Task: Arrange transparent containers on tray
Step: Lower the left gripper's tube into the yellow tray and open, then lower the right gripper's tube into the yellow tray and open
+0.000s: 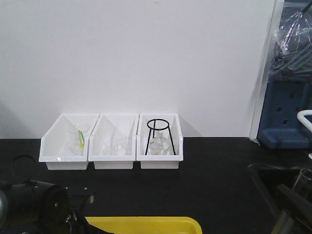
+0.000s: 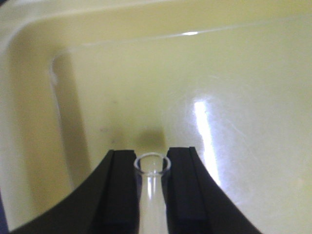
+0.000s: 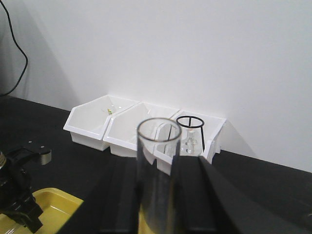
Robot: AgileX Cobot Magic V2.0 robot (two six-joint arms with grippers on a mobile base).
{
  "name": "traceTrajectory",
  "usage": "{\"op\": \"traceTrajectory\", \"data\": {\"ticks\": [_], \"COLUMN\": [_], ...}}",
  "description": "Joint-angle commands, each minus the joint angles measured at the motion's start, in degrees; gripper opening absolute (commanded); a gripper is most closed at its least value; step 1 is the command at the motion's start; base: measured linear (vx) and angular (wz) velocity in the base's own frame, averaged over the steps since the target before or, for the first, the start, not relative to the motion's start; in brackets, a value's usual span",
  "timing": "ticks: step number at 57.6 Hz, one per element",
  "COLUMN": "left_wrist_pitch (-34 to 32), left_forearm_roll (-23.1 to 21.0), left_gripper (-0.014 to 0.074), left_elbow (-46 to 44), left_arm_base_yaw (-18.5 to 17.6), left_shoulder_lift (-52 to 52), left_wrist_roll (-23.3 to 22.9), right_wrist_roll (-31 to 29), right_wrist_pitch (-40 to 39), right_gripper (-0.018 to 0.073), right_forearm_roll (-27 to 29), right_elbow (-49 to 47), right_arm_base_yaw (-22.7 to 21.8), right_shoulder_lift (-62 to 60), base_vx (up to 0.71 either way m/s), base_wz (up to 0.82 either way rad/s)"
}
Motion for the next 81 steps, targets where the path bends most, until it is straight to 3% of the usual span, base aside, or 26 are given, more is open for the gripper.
{"op": "traceTrajectory", "data": {"ticks": [1, 16, 29, 37, 52, 70, 81], "left_wrist_pitch": [-2.7, -3.9, -4.1, -4.3, -4.5, -2.8, -2.6], "left_forearm_roll": [0.3, 3.9, 4.0, 4.0, 4.4, 5.9, 5.8], "left_gripper": [0.0013, 0.0133, 0.0305, 0.0367, 0.0376, 0.0376, 0.0376], "left_elbow": [-1.8, -1.7, -1.6, -1.6, -2.1, -9.9, -15.6], "left_arm_base_yaw": [-0.1, -0.1, -0.1, -0.1, -0.1, -0.1, -0.3], "left_shoulder_lift": [-1.9, -0.7, 0.6, 0.8, -0.5, -9.6, -17.7], "left_wrist_roll": [-0.5, -1.9, -2.8, -3.1, -3.0, -1.2, 1.6], "right_wrist_roll": [-0.1, -0.1, -0.1, -0.1, -0.1, 0.2, 7.2], "right_wrist_pitch": [-0.2, -0.2, -0.4, -1.1, -1.3, -1.2, -0.8], "right_gripper": [-0.0011, -0.0011, -0.0011, -0.0011, -0.0011, -0.0011, -0.0011], "right_forearm_roll": [0.4, 0.4, 0.4, 0.4, 0.4, 1.1, 3.7], "right_elbow": [-1.7, -1.7, -1.7, -1.7, -1.7, -1.7, -3.4], "right_arm_base_yaw": [-0.1, -0.1, -0.1, -0.1, -0.1, -0.1, -0.1], "right_shoulder_lift": [0.1, 0.1, 0.1, 0.1, 0.1, 0.6, 5.3], "base_vx": [0.00, 0.00, 0.00, 0.00, 0.00, 0.00, 0.00], "base_wz": [0.00, 0.00, 0.00, 0.00, 0.00, 0.00, 0.00]}}
